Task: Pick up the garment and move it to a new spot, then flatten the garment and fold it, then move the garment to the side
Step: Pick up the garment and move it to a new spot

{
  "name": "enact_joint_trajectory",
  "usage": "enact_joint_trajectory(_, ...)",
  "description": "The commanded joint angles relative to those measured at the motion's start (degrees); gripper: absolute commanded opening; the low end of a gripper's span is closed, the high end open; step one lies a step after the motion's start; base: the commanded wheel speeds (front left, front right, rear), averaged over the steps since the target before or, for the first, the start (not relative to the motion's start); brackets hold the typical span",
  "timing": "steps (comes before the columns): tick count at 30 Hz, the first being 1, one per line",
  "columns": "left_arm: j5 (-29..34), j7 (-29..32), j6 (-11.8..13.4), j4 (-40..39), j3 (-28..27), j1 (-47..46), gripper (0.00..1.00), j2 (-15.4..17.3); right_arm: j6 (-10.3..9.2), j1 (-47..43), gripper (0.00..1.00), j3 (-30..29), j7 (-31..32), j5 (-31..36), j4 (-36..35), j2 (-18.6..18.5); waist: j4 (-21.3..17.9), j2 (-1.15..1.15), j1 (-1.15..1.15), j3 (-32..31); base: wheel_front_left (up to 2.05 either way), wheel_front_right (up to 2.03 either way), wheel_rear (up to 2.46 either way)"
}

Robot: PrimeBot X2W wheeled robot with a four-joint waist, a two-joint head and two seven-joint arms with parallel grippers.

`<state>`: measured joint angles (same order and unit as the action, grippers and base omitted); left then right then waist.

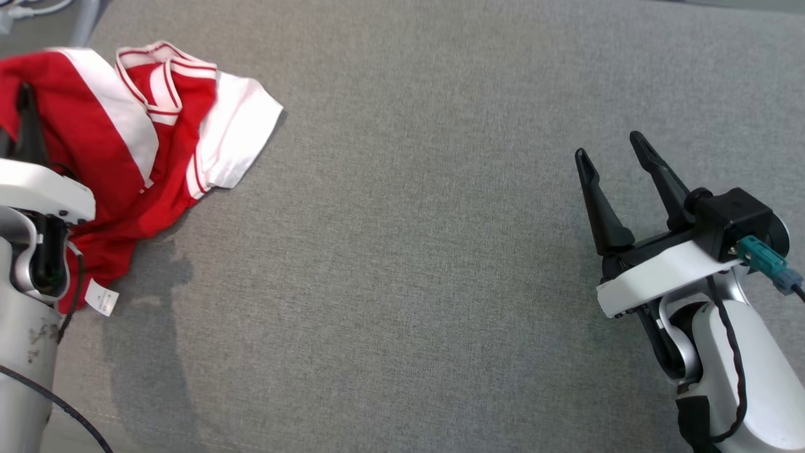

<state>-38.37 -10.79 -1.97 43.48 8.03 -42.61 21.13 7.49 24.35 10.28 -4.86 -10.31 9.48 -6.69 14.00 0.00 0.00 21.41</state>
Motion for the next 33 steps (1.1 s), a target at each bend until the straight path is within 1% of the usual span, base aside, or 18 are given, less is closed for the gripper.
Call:
enact_joint_trajectory(1, 1.2, -1.0, 1.0, -2.8, -0.1, 0.7, 0.00, 1.4, 0.01, -1.0, 1.00, -0.2, -0.8, -0.3, 0.2, 0.2, 0.0, 0.00, 0.00, -2.3, 0.00, 0.00, 0.00)
enact_joint_trajectory(4, 2.2, -0.9, 2.3, -7.5, 0.0, 2.6, 0.00, 2.8, 0.01, -1.9, 1.00, -0.2, -1.4, -0.4, 0.5, 0.6, -0.2, 0.00, 0.00, -4.6, 0.00, 0.00, 0.00)
enact_joint_trajectory(9, 3.5, 1.0, 5.9, -18.7, 0.4, 8.2, 0.00, 4.4, 0.01, -3.5, 1.00, -0.4, -2.3, -0.7, 0.4, 1.3, -0.9, 0.00, 0.00, -8.6, 0.00, 0.00, 0.00)
enact_joint_trajectory(15, 4.9, 4.3, 11.0, -34.3, 1.1, 17.5, 0.00, 5.1, 0.01, -5.8, 1.00, -1.5, -2.6, -1.4, -0.6, 1.7, -2.0, 0.00, 0.00, -12.6, 0.00, 0.00, 0.00)
enact_joint_trajectory(21, 7.0, 5.5, 14.5, -47.6, 2.1, 26.8, 0.00, 6.1, 0.01, -8.2, 1.00, -2.3, -1.8, -1.7, -2.2, 1.8, -4.6, 0.00, 0.00, -14.6, 0.00, 0.00, 0.00)
enact_joint_trajectory(26, 8.5, 7.0, 16.3, -54.8, 4.1, 30.8, 0.00, 5.7, 0.01, -9.9, 1.00, -3.7, -1.2, -1.2, -4.3, 1.9, -6.9, 0.00, 0.00, -14.7, 0.00, 0.00, 0.00)
enact_joint_trajectory(29, 9.0, 8.0, 16.2, -56.9, 6.1, 31.2, 0.00, 5.2, 0.01, -10.4, 1.00, -4.0, -0.7, -1.3, -5.3, 2.1, -8.9, 0.00, 0.00, -14.5, 0.00, 0.00, 0.00)
enact_joint_trajectory(32, 9.4, 9.1, 15.7, -57.4, 8.5, 30.5, 0.00, 4.2, 0.01, -10.5, 1.00, -3.9, -0.7, -1.9, -5.8, 2.4, -11.8, 0.00, 0.00, -14.0, 0.00, 0.00, 0.00)
enact_joint_trajectory(33, 9.4, 9.1, 15.7, -57.4, 8.5, 30.5, 0.00, 4.2, 0.01, -10.5, 1.00, -3.9, -0.7, -1.9, -5.8, 2.4, -11.8, 0.00, 0.00, -14.0, 0.00, 0.00, 0.00)
